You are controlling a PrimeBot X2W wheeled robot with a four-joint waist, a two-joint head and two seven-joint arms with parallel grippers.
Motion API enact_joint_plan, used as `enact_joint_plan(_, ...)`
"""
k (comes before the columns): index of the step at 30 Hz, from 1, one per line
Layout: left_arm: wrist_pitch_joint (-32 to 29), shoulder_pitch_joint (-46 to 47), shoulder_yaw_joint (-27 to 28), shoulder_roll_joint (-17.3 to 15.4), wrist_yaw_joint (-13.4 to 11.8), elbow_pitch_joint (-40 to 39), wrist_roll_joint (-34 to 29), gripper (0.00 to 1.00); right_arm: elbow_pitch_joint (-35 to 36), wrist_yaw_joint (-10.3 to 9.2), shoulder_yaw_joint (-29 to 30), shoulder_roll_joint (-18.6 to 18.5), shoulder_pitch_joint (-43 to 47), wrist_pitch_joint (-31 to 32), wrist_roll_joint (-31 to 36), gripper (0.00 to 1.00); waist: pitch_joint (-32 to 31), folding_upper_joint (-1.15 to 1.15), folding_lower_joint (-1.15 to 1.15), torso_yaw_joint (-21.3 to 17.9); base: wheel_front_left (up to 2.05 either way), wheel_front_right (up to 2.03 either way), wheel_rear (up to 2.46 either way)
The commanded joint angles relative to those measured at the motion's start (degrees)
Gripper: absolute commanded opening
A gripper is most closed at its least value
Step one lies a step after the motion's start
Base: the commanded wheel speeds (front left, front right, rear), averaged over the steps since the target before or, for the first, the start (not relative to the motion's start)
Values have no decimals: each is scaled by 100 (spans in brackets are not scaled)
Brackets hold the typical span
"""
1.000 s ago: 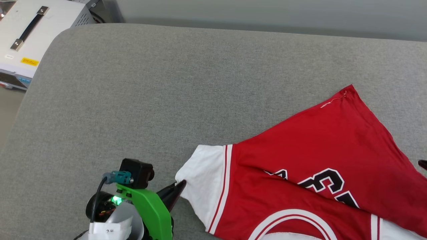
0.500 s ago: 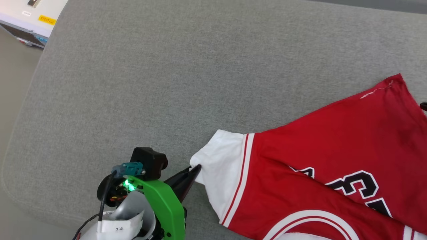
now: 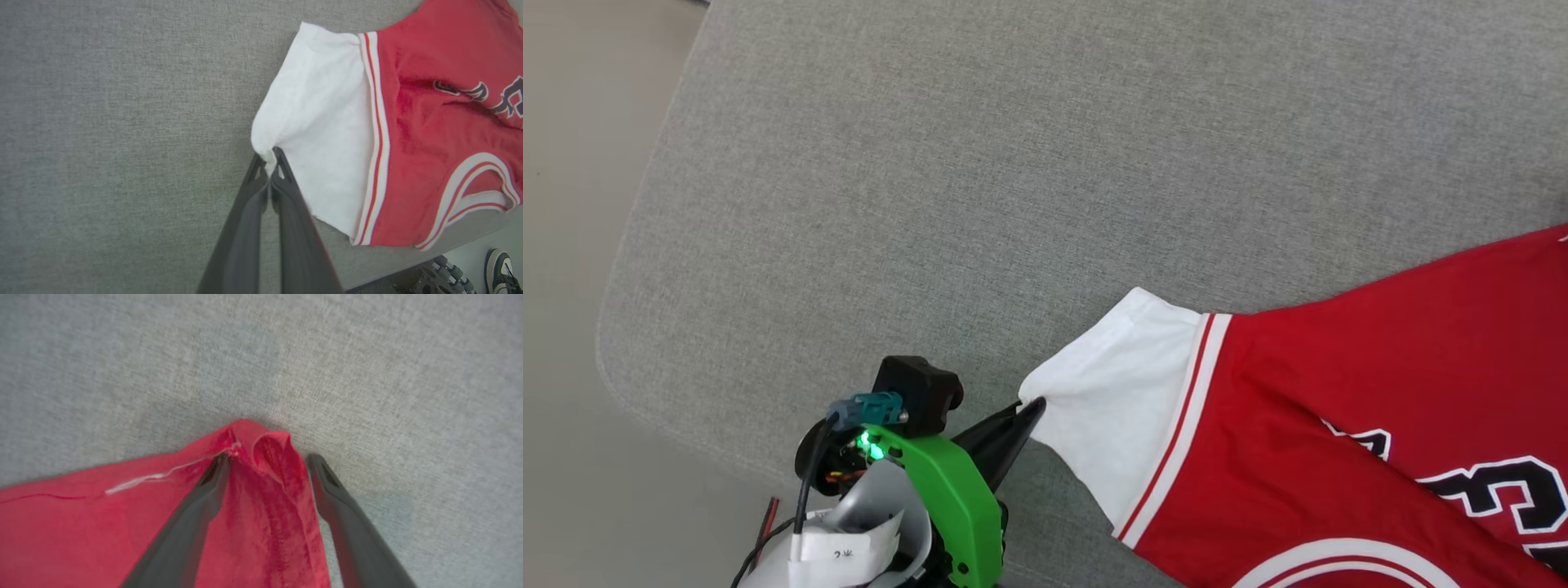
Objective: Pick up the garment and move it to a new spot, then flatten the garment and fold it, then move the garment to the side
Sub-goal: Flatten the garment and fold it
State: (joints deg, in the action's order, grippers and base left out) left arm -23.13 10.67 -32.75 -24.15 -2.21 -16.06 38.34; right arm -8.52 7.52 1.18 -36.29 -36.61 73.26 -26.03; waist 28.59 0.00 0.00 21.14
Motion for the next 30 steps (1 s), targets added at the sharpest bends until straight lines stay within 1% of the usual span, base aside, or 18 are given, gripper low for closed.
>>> enact_joint_plan(1,48,126,-3,39,40,33,-12,0,-186,-3,-157,80,92,-44,4,100,70,0,0,92,0,0,0)
enact_joint_plan(3,57,137,-7,47,47,71,-1,0,-271,-3,-236,74,157,-10,-69,100,52,0,0,92,0,0,0)
enact_joint_plan(4,59,142,-10,48,49,86,0,0,-321,-3,-229,96,186,22,-115,52,41,0,0,91,0,0,0)
enact_joint_plan(5,61,148,-14,49,49,102,-3,0,-364,-3,-218,128,216,53,-166,0,27,0,0,88,0,0,0)
enact_joint_plan(8,62,156,-17,43,50,123,3,0,-383,-3,-243,129,272,67,-214,0,-13,0,0,72,0,0,0)
enact_joint_plan(14,78,149,14,-6,39,168,14,0,-355,-3,-279,103,293,-146,-265,0,-155,0,0,2,0,0,0)
enact_joint_plan(19,104,124,35,-24,26,220,43,0,-324,-3,-353,137,266,-589,-369,0,-405,0,0,-111,0,0,0)
enact_joint_plan(25,203,104,202,-121,-55,238,46,0,-293,-3,-444,132,244,-1126,-561,0,-860,0,0,-351,0,0,0)
enact_joint_plan(30,259,118,390,-243,-146,129,41,0,-127,-3,-494,8,255,-1486,-747,0,-1237,0,0,-631,0,0,0)
